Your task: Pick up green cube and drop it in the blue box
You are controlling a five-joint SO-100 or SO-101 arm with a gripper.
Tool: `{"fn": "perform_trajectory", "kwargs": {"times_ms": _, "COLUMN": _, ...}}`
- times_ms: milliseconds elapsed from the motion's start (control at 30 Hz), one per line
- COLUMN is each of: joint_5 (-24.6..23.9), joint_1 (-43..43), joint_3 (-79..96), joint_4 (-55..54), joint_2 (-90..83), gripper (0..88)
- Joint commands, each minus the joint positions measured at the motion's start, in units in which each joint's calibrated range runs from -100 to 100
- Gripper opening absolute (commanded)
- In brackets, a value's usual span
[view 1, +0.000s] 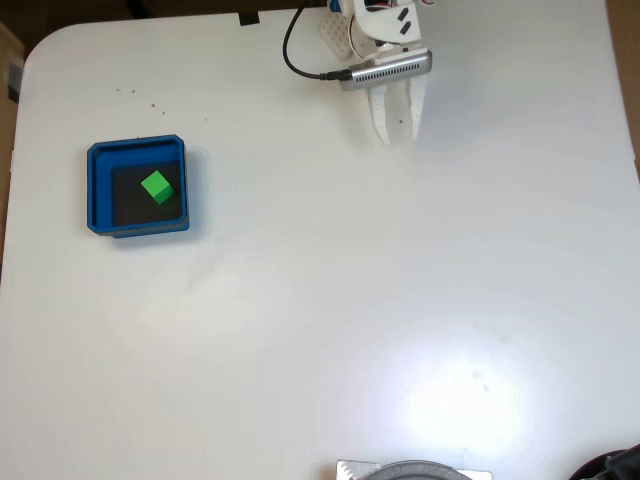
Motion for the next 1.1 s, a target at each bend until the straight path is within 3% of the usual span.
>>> {"fn": "perform_trajectory", "kwargs": {"times_ms": 0, "joint_5": 0.0, "joint_1": 0.0, "joint_3": 0.5, "joint_4": -1.3, "joint_2": -1.3, "gripper": 7.2}}
{"fn": "perform_trajectory", "kwargs": {"times_ms": 400, "joint_5": 0.0, "joint_1": 0.1, "joint_3": 0.4, "joint_4": -1.3, "joint_2": -1.3, "gripper": 2.3}}
{"fn": "perform_trajectory", "kwargs": {"times_ms": 1067, "joint_5": 0.0, "joint_1": 0.0, "joint_3": 0.4, "joint_4": -1.3, "joint_2": -1.3, "gripper": 2.4}}
